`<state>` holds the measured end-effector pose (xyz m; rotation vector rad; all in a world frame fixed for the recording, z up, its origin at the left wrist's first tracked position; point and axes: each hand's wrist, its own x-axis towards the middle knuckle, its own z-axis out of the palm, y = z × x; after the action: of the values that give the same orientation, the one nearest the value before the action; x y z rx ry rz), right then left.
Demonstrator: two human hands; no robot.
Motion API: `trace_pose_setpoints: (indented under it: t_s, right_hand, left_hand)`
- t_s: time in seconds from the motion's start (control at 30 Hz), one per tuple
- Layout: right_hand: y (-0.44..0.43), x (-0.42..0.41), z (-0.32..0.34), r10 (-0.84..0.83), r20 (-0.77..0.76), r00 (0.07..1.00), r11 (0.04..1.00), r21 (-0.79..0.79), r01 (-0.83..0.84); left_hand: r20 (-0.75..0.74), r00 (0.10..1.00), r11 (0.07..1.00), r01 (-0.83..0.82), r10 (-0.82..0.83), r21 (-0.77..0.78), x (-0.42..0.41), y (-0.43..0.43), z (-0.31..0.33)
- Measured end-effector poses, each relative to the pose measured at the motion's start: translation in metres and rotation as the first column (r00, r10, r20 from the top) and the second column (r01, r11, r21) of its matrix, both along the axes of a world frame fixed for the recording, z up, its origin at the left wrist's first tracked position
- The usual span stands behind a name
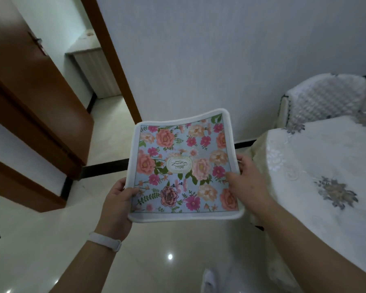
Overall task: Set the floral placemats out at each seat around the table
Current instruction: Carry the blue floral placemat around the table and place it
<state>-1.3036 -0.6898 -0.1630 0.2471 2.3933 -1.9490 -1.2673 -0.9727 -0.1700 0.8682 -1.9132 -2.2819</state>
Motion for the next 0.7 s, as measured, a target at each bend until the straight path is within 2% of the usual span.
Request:
trace_pose_setpoints:
  t_s: [0.33, 0.7]
  right_hand:
    - [0.085, -0.076, 0.007, -0.277, 0.003, 0.961, 0.960, 0.052, 0.276]
    - [0.108, -0.182, -0.006, -0.483, 0.033, 0.875, 0.872, 0.103, 0.478]
  left_hand:
    - [-0.045, 0.961, 0.960, 0.275, -0.273, 0.046, -0.151, 0.087, 0.006]
    - [-0.019, 0.889, 0.875, 0.455, -0.458, 0.163, -0.316, 0.126, -0.025]
